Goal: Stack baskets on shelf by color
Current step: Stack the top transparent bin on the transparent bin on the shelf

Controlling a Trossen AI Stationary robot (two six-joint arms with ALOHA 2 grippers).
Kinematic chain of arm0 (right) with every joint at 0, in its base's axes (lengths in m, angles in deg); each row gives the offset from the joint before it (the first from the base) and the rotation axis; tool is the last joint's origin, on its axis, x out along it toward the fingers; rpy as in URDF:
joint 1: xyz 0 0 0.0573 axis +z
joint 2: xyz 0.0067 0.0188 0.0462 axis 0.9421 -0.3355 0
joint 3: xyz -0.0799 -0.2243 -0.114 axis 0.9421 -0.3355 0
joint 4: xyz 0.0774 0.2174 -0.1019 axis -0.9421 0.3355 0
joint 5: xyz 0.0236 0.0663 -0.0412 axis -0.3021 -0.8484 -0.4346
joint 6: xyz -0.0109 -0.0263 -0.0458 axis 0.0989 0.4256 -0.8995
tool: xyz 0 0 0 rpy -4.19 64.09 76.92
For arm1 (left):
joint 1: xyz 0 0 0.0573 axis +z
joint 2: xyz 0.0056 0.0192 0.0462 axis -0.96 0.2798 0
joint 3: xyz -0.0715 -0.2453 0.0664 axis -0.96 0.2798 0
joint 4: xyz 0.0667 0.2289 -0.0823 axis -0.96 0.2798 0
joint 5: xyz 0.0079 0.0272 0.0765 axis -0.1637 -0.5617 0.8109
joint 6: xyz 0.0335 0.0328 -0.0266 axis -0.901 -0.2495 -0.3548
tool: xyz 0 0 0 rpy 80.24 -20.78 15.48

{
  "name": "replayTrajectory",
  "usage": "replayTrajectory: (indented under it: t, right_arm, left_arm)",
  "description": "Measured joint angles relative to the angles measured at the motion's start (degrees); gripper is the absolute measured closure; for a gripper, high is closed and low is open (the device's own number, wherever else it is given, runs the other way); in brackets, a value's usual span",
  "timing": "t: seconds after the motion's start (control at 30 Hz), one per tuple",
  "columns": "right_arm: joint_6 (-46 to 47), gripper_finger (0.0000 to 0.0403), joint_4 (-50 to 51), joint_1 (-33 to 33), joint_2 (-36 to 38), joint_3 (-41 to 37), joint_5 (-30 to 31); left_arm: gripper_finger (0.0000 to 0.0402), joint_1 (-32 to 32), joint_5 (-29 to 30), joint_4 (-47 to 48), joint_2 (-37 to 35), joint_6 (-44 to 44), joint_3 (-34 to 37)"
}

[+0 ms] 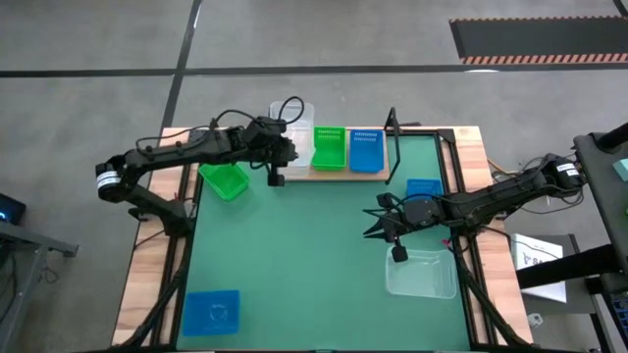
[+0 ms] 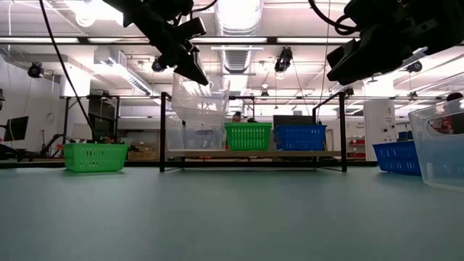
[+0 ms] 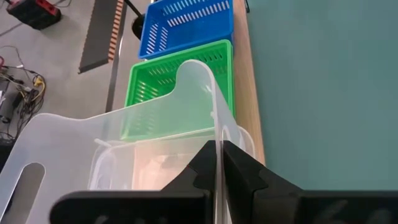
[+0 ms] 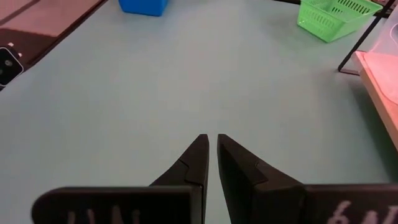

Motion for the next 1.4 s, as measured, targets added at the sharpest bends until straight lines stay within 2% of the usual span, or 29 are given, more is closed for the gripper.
replayTrajectory:
  t: [0.47, 0.83, 1.07, 1.27, 1.4]
  right_arm:
    - [0.0, 0.0377, 0.0, 0.0, 0.0, 0.0, 0.0]
    - [1.1, 0.0377, 0.1, 0.0, 0.0, 0.0, 0.0]
    - [2.7, 0.0377, 0.4, 0.2, 0.0, 0.0, 0.0]
    - [2.8, 0.0377, 0.4, 0.4, 0.0, 0.0, 0.0]
    - [2.6, 0.0377, 0.4, 0.4, 0.0, 0.0, 0.0]
  left_arm:
    - [0.04, 0.0, 0.0, 2.0, 0.0, 0.0, 0.0]
    - [0.0345, 0.1, 1.8, 1.6, 0.0, 0.1, 0.0]
    - [0.0336, -1.2, 1.9, 1.8, -0.4, 0.5, -0.3]
    - [0.0336, -2.6, 1.9, -4.2, -2.9, 1.6, -0.9]
    - [0.034, -2.7, 1.9, -5.0, -3.2, 1.6, -0.5]
